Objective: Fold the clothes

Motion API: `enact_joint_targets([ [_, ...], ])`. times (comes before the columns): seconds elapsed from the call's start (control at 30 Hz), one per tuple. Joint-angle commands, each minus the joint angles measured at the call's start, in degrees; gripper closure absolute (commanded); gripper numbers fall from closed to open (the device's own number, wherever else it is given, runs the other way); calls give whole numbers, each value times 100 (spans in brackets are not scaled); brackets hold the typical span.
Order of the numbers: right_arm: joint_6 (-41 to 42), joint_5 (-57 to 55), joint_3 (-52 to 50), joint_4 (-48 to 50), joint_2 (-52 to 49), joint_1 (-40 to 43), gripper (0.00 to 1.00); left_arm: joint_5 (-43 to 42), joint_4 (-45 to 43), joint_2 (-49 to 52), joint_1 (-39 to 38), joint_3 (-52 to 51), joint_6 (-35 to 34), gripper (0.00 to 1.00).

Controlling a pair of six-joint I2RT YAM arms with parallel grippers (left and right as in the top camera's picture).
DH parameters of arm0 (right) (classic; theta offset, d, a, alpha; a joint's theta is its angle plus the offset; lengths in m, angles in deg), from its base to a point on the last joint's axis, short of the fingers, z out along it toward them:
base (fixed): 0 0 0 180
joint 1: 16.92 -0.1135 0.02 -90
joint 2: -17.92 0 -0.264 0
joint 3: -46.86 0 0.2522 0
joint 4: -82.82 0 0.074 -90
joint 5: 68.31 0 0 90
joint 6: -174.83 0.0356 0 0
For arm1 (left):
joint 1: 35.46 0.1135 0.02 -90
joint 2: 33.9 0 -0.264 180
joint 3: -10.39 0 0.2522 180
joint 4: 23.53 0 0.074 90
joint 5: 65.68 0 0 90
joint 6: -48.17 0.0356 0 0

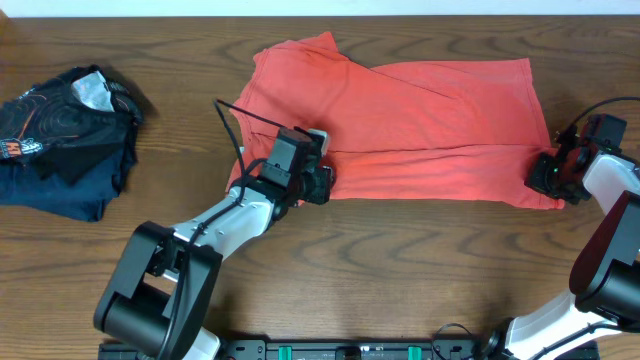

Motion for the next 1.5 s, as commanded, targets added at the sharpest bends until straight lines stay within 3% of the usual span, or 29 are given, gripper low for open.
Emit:
enact_joint_targets([
  [0.0,50,-28,-52,7,-85,-33,97,647,74,109,-24,9,533,51],
  [0.27,50,-28,-52,9,-85,-31,97,892,326,168,-28,9,763,51],
  [0.5,48,-31,-52,11,-85,-31,97,413,330,168,-129,9,763,51],
  [0.77,48,-31,-52,9,-85,-31,97,577,361,216,-345,9,1086,53],
  [1.0,50,-31,-52,9,-85,-31,98,1021,350,382,-348,9,1213,66],
  [1.27,48,-31,-52,-9,-85,-31,98,1047,-87,341,-348,42,1209,90],
  [1.47,48,-31,-52,-9,-85,-31,99,1047,-157,326,-348,227,1207,94],
])
